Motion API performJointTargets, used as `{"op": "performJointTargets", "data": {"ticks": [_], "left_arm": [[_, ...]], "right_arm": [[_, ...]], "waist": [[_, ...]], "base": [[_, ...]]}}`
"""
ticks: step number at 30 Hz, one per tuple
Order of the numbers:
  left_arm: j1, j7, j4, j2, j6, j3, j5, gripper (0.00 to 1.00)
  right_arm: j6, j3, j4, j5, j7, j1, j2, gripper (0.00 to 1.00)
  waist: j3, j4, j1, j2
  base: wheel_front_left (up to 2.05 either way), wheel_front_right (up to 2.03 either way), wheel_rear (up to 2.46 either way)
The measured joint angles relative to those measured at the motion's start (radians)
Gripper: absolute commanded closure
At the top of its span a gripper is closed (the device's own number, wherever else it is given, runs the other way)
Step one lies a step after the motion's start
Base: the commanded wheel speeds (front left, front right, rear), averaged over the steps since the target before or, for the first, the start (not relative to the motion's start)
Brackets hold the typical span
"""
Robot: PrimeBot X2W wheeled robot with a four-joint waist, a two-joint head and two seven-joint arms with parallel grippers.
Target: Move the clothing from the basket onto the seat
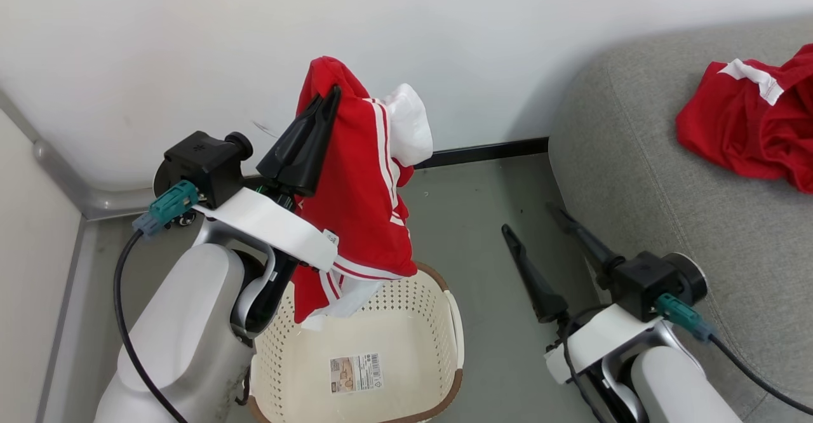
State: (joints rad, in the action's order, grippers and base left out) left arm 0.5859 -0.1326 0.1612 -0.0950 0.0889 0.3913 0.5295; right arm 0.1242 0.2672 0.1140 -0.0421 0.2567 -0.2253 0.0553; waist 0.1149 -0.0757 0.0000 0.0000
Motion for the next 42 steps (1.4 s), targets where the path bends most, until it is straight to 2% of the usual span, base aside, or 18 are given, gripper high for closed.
{"op": "performJointTargets", "data": {"ticks": [9,14,35,42], "left_arm": [[0.022,0.021,-0.02,0.016,-0.004,0.008,0.025,1.0],[0.038,0.027,-0.038,0.026,-0.007,0.021,0.025,1.0],[0.084,0.071,-0.112,0.04,-0.007,0.095,0.024,1.0],[0.084,0.08,-0.127,0.044,-0.012,0.106,0.024,1.0]], "right_arm": [[0.0,0.102,0.033,-0.028,0.0,0.003,0.01,0.0],[0.0,0.12,0.048,-0.041,0.0,0.016,0.016,0.0],[0.0,0.276,-0.016,-0.281,0.0,0.013,0.018,0.0],[0.0,0.296,-0.035,-0.314,0.0,0.009,0.048,0.0]], "waist": [[-0.026,-0.002,0.0,0.0],[-0.037,-0.003,0.0,0.0],[-0.047,-0.004,0.0,0.0],[-0.05,-0.005,0.0,0.0]], "base": [[0.0,0.0,0.0],[0.0,0.0,0.0],[0.0,0.0,0.0],[0.0,0.0,0.0]]}}
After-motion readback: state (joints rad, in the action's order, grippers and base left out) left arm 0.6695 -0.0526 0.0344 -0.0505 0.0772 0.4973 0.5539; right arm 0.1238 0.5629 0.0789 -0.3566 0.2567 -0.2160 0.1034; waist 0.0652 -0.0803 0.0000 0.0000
